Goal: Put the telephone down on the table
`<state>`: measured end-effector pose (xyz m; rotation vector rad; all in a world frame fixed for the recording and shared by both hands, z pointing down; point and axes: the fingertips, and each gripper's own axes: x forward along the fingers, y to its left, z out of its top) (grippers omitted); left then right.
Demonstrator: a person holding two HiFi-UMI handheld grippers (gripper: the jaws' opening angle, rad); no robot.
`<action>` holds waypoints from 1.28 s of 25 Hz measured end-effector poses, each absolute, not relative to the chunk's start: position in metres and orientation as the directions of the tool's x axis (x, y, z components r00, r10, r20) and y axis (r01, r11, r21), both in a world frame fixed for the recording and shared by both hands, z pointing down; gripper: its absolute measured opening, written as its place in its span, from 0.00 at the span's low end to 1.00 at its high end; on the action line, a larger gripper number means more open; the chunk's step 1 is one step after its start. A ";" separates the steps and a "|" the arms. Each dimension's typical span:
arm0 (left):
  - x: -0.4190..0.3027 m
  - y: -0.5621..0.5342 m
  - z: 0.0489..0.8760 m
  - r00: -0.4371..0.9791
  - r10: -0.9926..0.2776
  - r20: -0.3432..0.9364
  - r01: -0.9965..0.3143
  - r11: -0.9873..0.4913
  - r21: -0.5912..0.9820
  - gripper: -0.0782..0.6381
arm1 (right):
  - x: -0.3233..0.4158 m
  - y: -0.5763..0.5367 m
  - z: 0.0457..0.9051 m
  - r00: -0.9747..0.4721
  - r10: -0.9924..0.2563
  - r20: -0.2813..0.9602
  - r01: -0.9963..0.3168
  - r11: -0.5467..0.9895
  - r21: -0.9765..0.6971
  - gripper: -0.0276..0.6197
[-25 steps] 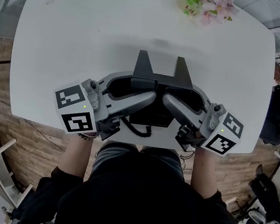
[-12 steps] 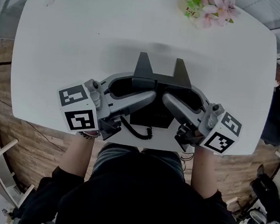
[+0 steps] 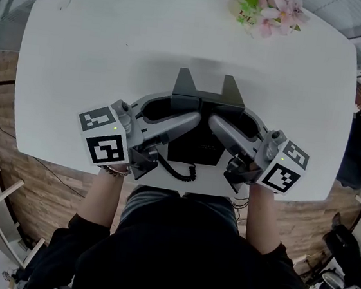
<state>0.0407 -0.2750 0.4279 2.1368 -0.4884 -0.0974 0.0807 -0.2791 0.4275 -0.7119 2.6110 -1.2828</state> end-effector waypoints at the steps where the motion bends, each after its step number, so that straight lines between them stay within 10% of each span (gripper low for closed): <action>1: 0.041 -0.276 0.429 0.918 -0.380 0.114 -0.308 -0.500 0.809 0.40 | 0.081 -0.280 0.429 -0.876 -0.476 0.079 -0.351 0.517 -0.781 0.37; 32: 0.040 -0.289 0.449 0.908 -0.381 0.175 -0.325 -0.377 0.867 0.40 | 0.079 -0.293 0.450 -0.877 -0.459 0.141 -0.347 0.401 -0.848 0.37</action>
